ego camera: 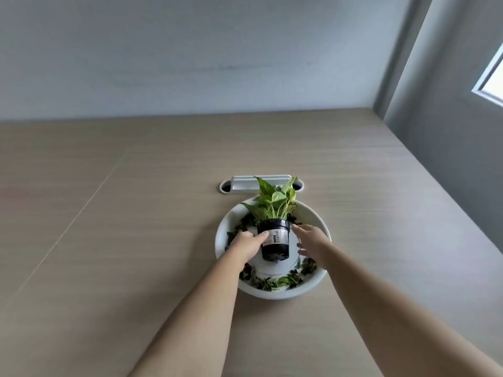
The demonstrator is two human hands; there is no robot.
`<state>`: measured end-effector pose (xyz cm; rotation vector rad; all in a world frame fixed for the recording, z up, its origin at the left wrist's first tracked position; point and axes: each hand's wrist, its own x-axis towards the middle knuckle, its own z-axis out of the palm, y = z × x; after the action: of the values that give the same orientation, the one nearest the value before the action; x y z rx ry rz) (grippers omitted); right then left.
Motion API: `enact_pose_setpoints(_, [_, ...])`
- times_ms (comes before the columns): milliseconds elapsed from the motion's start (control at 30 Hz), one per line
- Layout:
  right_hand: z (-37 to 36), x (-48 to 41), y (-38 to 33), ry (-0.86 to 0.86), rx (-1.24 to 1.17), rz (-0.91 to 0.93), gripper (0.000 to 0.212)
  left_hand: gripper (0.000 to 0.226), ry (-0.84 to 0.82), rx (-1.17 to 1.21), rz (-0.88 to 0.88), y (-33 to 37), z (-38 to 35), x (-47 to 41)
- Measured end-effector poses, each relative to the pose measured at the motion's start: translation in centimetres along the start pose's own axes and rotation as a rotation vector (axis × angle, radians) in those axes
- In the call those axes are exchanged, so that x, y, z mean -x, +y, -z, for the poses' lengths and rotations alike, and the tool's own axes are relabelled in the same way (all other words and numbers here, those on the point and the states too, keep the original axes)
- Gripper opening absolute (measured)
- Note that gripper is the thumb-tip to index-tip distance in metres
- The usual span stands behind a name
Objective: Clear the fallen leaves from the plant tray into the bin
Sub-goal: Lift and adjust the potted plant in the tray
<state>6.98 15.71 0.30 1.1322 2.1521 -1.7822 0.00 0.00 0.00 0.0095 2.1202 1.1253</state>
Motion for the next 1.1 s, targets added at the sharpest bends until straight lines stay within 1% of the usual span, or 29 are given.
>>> enact_pose_setpoints(33, [-0.3,-0.3,0.3,0.000,-0.074,-0.040,0.047,0.071,0.014,0.076,-0.004,-0.7,-0.3,-0.9])
enact_pose_setpoints(100, [-0.7,-0.9,1.1,-0.028,-0.131,-0.092,0.045,0.081,0.013,0.191,0.026,-2.2,-1.1,-3.2])
enact_pose_setpoints(133, [-0.8,-1.0,1.4,-0.046,-0.129,-0.092,0.040,0.087,0.007,0.224,0.038,-1.8,-1.1,-2.3])
enact_pose_setpoints(167, [-1.0,-1.3,1.8,-0.068,-0.115,-0.087,0.033,0.088,-0.007,0.262,0.036,-1.8,-1.4,-2.0])
enact_pose_setpoints(200, [-1.2,-1.3,2.0,-0.075,-0.095,-0.078,0.027,0.084,0.011,0.273,0.036,-1.6,-1.6,-1.3])
enact_pose_setpoints(233, [-1.3,-1.4,2.1,-0.077,-0.080,-0.061,0.026,0.078,0.016,0.277,0.031,-1.6,-1.8,-1.1])
enact_pose_setpoints(333, [-1.0,-1.1,1.9,-0.088,-0.065,-0.028,0.037,0.065,0.032,0.289,-0.001,-2.0,-1.7,-1.0])
enact_pose_setpoints(367, [-1.0,-1.0,1.9,-0.094,-0.073,-0.014,0.037,0.067,0.044,0.290,-0.015,-2.0,-1.6,-0.8])
enact_pose_setpoints(433, [-0.8,-0.6,1.4,-0.105,-0.102,0.021,0.038,0.078,0.079,0.260,-0.049,-1.8,-1.2,-0.5])
enact_pose_setpoints(467, [-0.7,-0.2,1.0,-0.107,-0.107,0.046,0.039,0.079,0.098,0.238,-0.065,-1.6,-1.0,-0.5])
enact_pose_setpoints(567, [-0.7,0.6,-0.4,-0.091,-0.106,0.146,0.041,0.060,0.172,0.213,-0.139,-1.0,-0.3,-0.5])
enact_pose_setpoints(633, [-0.9,0.7,-0.9,-0.067,-0.124,0.200,0.041,0.055,0.213,0.207,-0.192,-0.6,-0.2,-0.5])
enact_pose_setpoints(733, [-1.3,0.1,-0.8,-0.040,-0.134,0.231,0.043,0.049,0.250,0.212,-0.238,-0.4,-0.3,-0.6])
enact_pose_setpoints(900, [-2.0,-0.8,1.0,-0.032,-0.087,0.239,0.049,0.051,0.223,0.264,-0.230,-1.9,-1.3,-0.8])
enact_pose_setpoints(1100, [-2.2,-0.9,2.3,-0.040,-0.073,0.215,0.048,0.040,0.247,0.231,-0.202,-3.2,-2.0,-0.8])
